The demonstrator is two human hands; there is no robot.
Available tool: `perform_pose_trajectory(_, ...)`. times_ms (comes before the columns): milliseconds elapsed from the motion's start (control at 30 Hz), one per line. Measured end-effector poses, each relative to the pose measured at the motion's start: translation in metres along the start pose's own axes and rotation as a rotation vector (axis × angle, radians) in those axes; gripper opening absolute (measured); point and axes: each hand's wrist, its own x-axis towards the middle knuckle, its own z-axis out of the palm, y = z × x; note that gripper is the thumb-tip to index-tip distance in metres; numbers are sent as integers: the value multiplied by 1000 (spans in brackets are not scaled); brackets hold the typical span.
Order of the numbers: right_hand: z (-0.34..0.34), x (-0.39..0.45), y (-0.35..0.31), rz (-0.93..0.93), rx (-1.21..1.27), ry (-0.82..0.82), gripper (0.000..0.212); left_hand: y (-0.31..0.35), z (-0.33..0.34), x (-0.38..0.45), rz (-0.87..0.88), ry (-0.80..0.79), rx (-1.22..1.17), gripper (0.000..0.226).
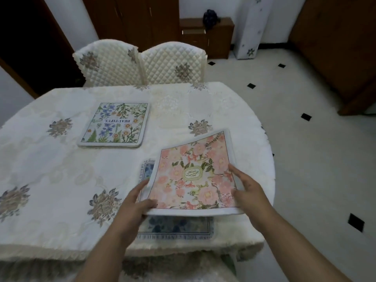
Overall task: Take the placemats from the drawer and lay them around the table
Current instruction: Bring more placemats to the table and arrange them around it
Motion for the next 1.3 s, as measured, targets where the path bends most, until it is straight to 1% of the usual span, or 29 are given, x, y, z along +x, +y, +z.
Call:
perform_pose_trajectory(67,-20,-15,-1,0,-7,5,71,7,4,-12,-54,-150,92,57)
perform_pose_trajectory(100,-29,-21,-2,-3,-2,9,71,9,9,-17,-56,-195,146,54)
perform_pose_trajectory(133,-38,-27,-3,-9,0,20,71,9,16,-22,-35,-205,210,52)
perform_pose_trajectory(267,-72,-46,-3,-51,8,96,71,11,56,-35,188,-154,375,40)
perform_pose_trajectory(433,-124,-51,1,-68,4,163,68,10,117,-36,325,-116,479,38)
perform_pose_trajectory(600,-195,-33,-10,-68,-31,164,67,9,189,-41,379,-94,526,46)
perform_pose_trajectory(733,-256,-15,-23,-90,-33,121,66,22,256,-47,350,-73,476,60)
perform_pose_trajectory(867,-314,-2,-44,-143,-32,101,60,31,317,-48,428,-20,481,51)
perform_pose_trajectory(1000,-362,11,-62,-170,-97,118,65,37,367,-49,518,-7,532,35)
perform_pose_trajectory(1100,-387,18,-70,-176,-101,137,65,41,393,-44,527,9,557,35)
perform_pose_trajectory(1300,-417,43,-80,-170,-146,140,64,57,425,-17,526,-29,574,35)
